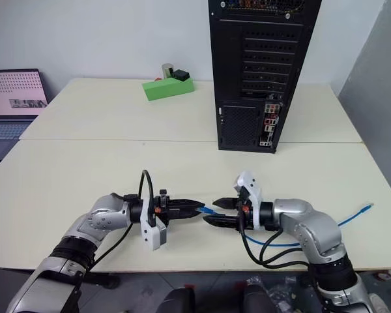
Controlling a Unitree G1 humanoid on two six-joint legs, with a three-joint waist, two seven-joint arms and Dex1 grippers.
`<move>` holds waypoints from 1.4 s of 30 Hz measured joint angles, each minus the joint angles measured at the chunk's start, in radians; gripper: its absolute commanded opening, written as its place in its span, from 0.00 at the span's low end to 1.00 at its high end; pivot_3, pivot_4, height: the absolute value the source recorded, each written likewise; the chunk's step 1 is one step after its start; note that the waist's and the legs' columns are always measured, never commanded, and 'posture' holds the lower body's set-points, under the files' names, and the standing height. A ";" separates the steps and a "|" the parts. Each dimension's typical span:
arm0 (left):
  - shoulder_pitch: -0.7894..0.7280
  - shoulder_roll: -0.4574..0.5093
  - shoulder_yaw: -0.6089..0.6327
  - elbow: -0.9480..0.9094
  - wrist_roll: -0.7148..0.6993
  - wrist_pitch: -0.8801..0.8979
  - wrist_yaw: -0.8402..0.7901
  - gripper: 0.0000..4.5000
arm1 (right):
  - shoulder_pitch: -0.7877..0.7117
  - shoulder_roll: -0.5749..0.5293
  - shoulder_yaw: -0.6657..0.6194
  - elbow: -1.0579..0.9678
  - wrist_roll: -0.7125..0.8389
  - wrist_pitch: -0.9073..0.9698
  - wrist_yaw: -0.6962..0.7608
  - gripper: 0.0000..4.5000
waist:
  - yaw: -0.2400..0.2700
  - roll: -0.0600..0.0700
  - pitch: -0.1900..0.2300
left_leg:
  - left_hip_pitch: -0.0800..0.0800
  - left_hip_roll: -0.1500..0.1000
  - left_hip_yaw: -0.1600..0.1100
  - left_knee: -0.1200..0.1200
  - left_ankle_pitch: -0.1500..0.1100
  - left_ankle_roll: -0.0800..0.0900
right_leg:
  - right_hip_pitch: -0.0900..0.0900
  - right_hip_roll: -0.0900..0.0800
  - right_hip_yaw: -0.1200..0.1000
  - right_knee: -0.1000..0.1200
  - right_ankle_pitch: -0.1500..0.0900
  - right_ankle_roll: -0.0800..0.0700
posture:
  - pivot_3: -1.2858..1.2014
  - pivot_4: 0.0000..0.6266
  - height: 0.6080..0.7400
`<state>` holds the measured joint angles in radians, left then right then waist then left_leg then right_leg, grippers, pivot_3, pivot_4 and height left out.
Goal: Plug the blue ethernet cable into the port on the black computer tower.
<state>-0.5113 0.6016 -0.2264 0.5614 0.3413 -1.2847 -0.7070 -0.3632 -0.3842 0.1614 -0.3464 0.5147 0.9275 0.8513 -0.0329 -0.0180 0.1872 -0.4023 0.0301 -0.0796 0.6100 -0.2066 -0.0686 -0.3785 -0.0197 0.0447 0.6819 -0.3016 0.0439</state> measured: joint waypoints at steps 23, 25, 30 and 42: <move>0.002 0.040 -0.024 -0.046 0.072 -0.002 0.175 0.06 | 0.002 0.006 0.001 0.020 0.037 0.004 -0.045 0.00 | 0.000 0.000 0.000 | 0.000 0.000 0.000 0.000 0.000 0.000 | 0.000 0.000 0.000 0.000 0.000 0.000 | 0.52 0.24 1.00; 0.004 0.042 -0.025 -0.047 0.072 -0.002 0.181 0.06 | 0.001 0.006 0.001 0.021 0.041 0.006 -0.045 0.00 | 0.000 0.000 0.000 | 0.000 0.000 0.000 0.000 0.000 0.000 | 0.000 0.000 0.000 0.000 0.000 0.000 | 0.52 0.24 1.00; 0.007 0.044 -0.031 -0.051 0.076 -0.002 0.196 0.06 | 0.001 0.000 0.001 0.024 0.057 0.006 -0.046 0.00 | 0.000 0.000 0.000 | 0.000 0.000 0.000 0.000 0.000 0.000 | 0.000 0.000 0.000 0.000 0.000 0.000 | 0.52 0.24 1.00; 0.018 0.058 -0.045 -0.061 0.081 0.011 0.217 0.06 | 0.001 -0.002 0.000 0.025 0.073 0.021 -0.048 0.35 | 0.000 0.000 0.000 | 0.000 0.000 0.000 0.000 0.000 0.000 | 0.000 0.000 0.000 0.000 0.000 0.000 | 0.52 0.24 1.00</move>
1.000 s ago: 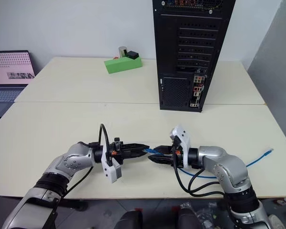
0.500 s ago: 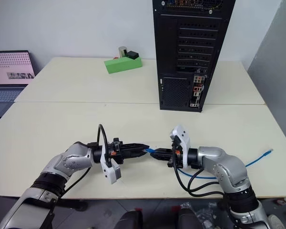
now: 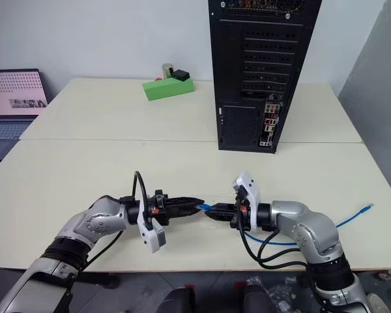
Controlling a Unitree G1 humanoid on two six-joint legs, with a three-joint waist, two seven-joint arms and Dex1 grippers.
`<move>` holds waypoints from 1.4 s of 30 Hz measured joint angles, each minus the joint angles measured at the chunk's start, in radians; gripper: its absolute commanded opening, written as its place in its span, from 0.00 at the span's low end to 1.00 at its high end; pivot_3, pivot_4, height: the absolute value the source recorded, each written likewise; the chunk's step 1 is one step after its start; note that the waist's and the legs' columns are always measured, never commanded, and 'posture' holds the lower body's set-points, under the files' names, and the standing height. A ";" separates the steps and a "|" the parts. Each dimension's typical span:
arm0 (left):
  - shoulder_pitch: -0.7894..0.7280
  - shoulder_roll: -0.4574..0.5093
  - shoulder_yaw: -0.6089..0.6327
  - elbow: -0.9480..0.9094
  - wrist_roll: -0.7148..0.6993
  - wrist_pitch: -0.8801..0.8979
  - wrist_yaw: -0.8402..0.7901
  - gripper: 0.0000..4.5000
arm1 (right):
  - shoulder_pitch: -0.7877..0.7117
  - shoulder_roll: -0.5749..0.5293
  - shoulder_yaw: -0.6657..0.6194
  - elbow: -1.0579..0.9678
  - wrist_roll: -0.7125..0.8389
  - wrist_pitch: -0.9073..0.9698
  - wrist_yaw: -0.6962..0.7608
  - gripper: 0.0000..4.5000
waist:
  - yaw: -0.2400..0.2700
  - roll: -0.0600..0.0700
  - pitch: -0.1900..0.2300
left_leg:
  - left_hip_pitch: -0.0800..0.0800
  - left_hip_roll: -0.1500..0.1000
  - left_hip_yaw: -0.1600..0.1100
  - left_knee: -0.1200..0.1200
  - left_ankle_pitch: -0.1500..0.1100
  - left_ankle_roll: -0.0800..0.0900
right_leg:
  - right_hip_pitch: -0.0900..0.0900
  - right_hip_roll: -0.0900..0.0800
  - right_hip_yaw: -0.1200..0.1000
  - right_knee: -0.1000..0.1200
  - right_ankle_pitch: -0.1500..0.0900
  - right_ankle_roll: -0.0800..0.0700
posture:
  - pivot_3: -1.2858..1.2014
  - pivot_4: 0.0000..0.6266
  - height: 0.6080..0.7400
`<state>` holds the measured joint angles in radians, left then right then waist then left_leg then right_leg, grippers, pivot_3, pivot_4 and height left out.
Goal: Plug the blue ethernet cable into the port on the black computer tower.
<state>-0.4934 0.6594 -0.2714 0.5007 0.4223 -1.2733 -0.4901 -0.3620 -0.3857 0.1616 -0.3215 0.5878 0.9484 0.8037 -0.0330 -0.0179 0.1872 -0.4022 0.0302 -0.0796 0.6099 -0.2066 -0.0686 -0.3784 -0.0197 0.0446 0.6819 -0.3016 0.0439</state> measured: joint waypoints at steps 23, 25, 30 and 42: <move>-0.001 0.014 -0.006 0.003 0.012 0.004 0.026 0.06 | 0.000 0.036 -0.040 0.043 0.074 0.032 -0.048 0.04 | 0.000 0.000 0.000 | 0.000 0.000 0.000 0.000 0.000 0.000 | 0.000 0.000 0.000 0.000 0.000 0.000 | 0.52 0.24 1.00; -0.001 0.014 -0.006 0.003 0.012 0.004 0.028 0.06 | -0.001 0.037 -0.040 0.043 0.074 0.032 -0.048 0.01 | 0.000 0.000 0.000 | 0.000 0.000 0.000 0.000 0.000 0.000 | 0.000 0.000 0.000 0.000 0.000 0.000 | 0.52 0.24 1.00; -0.001 0.014 -0.006 0.003 0.013 0.008 0.031 0.06 | -0.005 0.037 -0.040 0.050 0.078 0.032 -0.048 0.00 | 0.000 0.000 0.000 | 0.000 0.000 0.000 0.000 0.000 0.000 | 0.000 0.000 0.000 0.000 0.000 0.000 | 0.52 0.24 1.00; 0.014 0.012 -0.059 0.000 -0.084 0.079 -0.004 0.39 | -0.035 0.027 -0.044 0.085 0.101 0.046 -0.046 0.00 | 0.000 0.000 0.000 | 0.000 0.000 0.000 0.000 0.000 0.000 | 0.000 0.000 0.000 0.000 0.000 0.000 | 0.52 0.24 1.00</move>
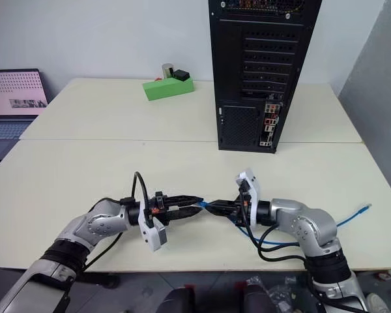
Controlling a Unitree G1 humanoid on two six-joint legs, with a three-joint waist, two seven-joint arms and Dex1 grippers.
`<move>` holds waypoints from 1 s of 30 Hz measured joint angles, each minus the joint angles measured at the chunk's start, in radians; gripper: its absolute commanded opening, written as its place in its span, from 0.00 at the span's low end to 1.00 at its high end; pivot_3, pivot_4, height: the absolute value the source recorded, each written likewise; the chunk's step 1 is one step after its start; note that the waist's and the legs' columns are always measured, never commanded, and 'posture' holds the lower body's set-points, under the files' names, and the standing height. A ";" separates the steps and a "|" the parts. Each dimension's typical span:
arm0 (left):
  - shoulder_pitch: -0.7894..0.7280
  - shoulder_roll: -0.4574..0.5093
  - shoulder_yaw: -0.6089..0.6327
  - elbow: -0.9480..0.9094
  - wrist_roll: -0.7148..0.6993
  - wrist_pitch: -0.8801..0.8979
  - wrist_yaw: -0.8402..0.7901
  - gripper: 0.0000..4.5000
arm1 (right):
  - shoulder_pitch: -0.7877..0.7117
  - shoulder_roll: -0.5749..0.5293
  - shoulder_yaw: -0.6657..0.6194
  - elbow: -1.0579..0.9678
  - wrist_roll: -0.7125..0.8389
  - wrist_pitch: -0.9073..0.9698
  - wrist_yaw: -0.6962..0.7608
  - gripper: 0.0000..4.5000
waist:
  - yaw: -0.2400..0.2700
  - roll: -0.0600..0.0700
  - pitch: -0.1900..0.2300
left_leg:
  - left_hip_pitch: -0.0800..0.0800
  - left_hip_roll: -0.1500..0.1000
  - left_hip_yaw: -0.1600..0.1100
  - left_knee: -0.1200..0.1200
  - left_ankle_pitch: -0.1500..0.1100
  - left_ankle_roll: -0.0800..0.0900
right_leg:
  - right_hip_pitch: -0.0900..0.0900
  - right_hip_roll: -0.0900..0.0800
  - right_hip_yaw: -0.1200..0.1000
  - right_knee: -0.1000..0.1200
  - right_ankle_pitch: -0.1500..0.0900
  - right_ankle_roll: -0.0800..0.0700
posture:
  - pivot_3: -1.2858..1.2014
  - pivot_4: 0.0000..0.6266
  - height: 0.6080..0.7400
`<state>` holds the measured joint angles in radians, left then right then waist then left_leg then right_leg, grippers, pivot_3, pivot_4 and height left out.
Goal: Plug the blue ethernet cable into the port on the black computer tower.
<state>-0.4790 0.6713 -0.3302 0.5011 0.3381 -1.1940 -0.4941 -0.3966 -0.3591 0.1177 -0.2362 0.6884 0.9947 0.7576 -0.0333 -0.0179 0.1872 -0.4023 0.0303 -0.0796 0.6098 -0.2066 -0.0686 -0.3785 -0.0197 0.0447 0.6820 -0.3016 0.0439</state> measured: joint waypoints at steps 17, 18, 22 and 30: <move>0.127 -0.084 0.076 -0.435 -0.744 1.088 -0.210 0.99 | 0.105 -0.005 -0.196 -0.195 -0.188 -0.137 -0.391 0.00 | -0.001 0.000 0.000 | 0.000 0.000 -0.001 0.000 0.000 0.000 | 0.000 0.001 0.000 0.000 0.000 0.000 | 0.52 0.24 1.00; 0.109 -0.099 0.088 -0.444 -0.760 1.149 -0.196 0.99 | 0.105 0.016 -0.192 -0.209 -0.217 -0.139 -0.440 0.00 | -0.002 0.000 0.000 | 0.000 0.000 -0.001 0.000 0.000 0.000 | 0.000 0.001 0.000 0.000 0.000 0.000 | 0.52 0.24 1.00; 0.007 -0.183 0.116 -0.458 -0.766 1.342 -0.113 0.99 | 0.089 0.146 -0.162 -0.218 -0.358 -0.173 -0.657 0.00 | -0.002 0.000 0.000 | 0.000 0.000 -0.001 0.000 0.000 0.000 | 0.000 0.001 0.000 0.000 0.000 0.000 | 0.52 0.24 1.00; -0.132 -0.289 0.129 -0.425 -0.699 1.498 -0.050 0.99 | -0.104 0.274 -0.187 -0.047 -0.504 -0.293 -0.870 0.00 | -0.002 0.000 0.000 | -0.001 0.000 0.000 -0.001 0.000 0.000 | -0.001 0.001 0.001 -0.001 0.000 0.000 | 0.52 0.24 1.00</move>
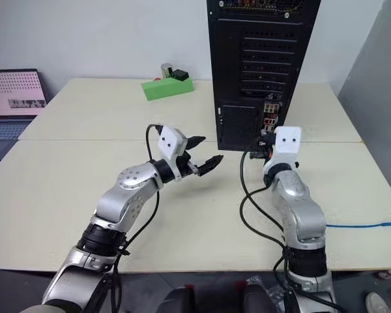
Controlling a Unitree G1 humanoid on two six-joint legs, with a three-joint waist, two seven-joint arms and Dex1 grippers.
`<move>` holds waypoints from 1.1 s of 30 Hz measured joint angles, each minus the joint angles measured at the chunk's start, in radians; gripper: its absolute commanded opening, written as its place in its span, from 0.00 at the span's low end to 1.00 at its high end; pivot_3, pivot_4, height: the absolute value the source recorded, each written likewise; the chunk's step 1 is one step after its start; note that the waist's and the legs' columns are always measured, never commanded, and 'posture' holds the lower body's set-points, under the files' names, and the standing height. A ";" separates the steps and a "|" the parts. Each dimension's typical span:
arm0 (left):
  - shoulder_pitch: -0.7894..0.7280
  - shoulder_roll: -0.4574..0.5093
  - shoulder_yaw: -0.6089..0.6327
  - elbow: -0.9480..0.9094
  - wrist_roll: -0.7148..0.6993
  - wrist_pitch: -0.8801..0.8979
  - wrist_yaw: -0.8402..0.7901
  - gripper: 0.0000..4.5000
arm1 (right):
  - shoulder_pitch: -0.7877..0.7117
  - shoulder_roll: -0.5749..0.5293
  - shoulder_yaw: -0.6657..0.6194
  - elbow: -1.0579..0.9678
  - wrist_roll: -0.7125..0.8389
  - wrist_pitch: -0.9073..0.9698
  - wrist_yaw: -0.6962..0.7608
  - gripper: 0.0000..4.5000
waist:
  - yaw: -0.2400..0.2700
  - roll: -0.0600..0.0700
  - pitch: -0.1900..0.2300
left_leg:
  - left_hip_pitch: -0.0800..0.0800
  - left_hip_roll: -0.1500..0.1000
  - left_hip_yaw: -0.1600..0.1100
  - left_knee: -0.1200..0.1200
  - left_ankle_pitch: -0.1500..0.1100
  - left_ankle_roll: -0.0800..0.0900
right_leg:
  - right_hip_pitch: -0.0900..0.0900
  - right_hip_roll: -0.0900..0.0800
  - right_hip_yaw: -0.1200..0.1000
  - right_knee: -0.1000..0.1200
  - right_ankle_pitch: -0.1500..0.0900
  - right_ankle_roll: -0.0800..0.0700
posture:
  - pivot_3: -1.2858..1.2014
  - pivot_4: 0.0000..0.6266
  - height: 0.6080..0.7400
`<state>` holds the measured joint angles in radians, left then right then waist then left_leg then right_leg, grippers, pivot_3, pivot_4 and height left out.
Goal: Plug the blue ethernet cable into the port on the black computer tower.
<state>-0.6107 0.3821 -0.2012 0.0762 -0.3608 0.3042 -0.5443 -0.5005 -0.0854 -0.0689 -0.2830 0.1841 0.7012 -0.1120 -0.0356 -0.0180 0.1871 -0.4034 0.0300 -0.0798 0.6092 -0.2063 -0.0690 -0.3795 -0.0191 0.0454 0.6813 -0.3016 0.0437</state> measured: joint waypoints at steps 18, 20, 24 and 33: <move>-0.060 -0.105 0.004 0.092 0.150 -0.058 0.001 0.99 | -0.117 -0.014 -0.032 0.150 -0.025 -0.040 0.028 0.00 | 0.001 0.000 0.000 | -0.001 0.000 0.000 0.000 0.000 0.000 | -0.001 0.000 0.000 0.001 0.000 0.000 | 0.52 0.24 1.00; -0.055 -0.106 0.010 0.092 0.157 -0.059 0.002 0.99 | -0.125 -0.014 -0.032 0.162 -0.024 -0.040 0.034 0.00 | 0.001 0.000 0.000 | -0.001 0.000 0.000 0.000 0.000 0.000 | -0.001 0.000 0.000 0.001 0.000 0.000 | 0.52 0.24 1.00; -0.051 -0.113 0.014 0.092 0.167 -0.059 0.004 0.99 | -0.138 -0.013 -0.031 0.179 -0.024 -0.039 0.045 0.00 | 0.001 0.000 0.000 | -0.001 0.000 0.000 0.000 0.000 0.000 | -0.001 0.000 0.000 0.001 0.000 0.000 | 0.52 0.24 1.00; -0.050 -0.115 0.021 0.092 0.180 -0.059 0.004 0.99 | -0.143 -0.011 -0.032 0.219 -0.025 -0.046 0.047 0.00 | 0.001 0.000 0.000 | -0.001 0.000 0.000 0.000 0.000 0.000 | -0.001 0.000 0.000 0.001 0.000 0.000 | 0.52 0.24 1.00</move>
<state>-0.6604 0.2675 -0.1800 0.1680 -0.1804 0.2451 -0.5405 -0.6434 -0.0960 -0.1007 -0.0643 0.1590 0.6551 -0.0655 -0.0342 -0.0179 0.1872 -0.4042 0.0298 -0.0795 0.6093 -0.2064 -0.0689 -0.3805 -0.0194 0.0456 0.6819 -0.3015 0.0436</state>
